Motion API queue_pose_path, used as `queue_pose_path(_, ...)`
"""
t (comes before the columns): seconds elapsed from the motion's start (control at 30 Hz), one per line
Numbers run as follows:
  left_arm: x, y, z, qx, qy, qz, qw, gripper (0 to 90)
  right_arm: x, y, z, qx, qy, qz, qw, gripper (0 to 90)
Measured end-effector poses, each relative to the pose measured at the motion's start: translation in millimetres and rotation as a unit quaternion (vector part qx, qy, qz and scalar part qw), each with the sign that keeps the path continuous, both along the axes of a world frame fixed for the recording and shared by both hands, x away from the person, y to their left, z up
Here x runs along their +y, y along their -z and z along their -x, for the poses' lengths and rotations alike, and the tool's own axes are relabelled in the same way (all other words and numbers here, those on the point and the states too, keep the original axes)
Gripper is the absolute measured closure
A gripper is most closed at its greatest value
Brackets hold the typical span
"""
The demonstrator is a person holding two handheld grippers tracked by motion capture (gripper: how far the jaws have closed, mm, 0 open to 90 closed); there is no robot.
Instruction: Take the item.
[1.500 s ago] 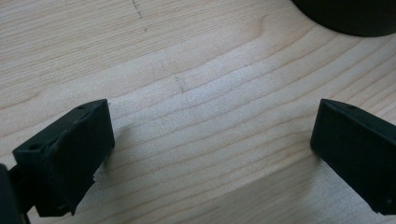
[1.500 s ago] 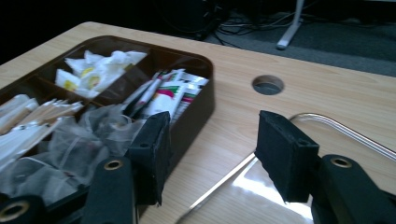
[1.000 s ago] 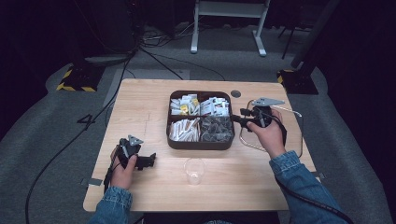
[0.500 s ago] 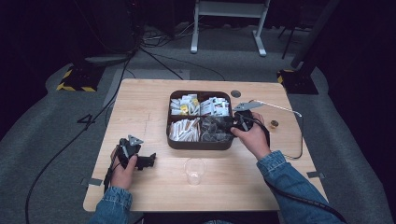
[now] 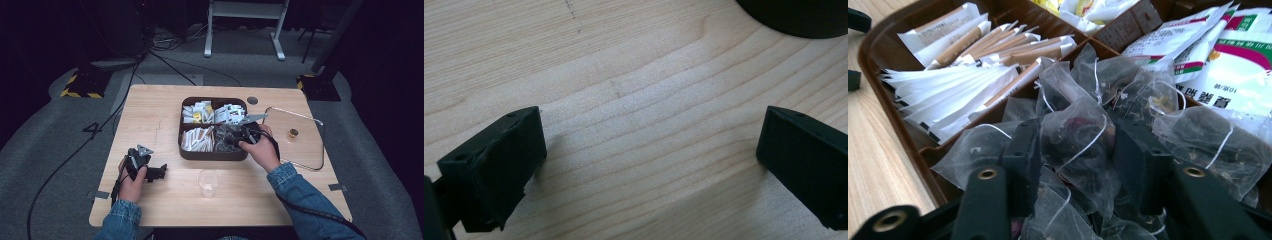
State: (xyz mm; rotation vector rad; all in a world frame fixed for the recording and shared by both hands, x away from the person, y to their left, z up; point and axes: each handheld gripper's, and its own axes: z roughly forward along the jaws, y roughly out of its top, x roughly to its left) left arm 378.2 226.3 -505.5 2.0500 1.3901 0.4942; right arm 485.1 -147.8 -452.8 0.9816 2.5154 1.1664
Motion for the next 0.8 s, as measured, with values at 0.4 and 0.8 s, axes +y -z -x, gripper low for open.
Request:
queue_pose_path(0.4,0.0,0.0,0.0,0.000,0.000,0.000,1.0000,0.0,-0.4,0.5,-1.9,-0.003,-0.005,0.023,0.9997,82.0)
queue_pose_path(0.8,0.0,0.0,0.0,0.000,0.000,0.000,1.0000,0.0,-3.4,-6.6,0.9,-0.017,-0.001,0.010,0.9998,82.6)
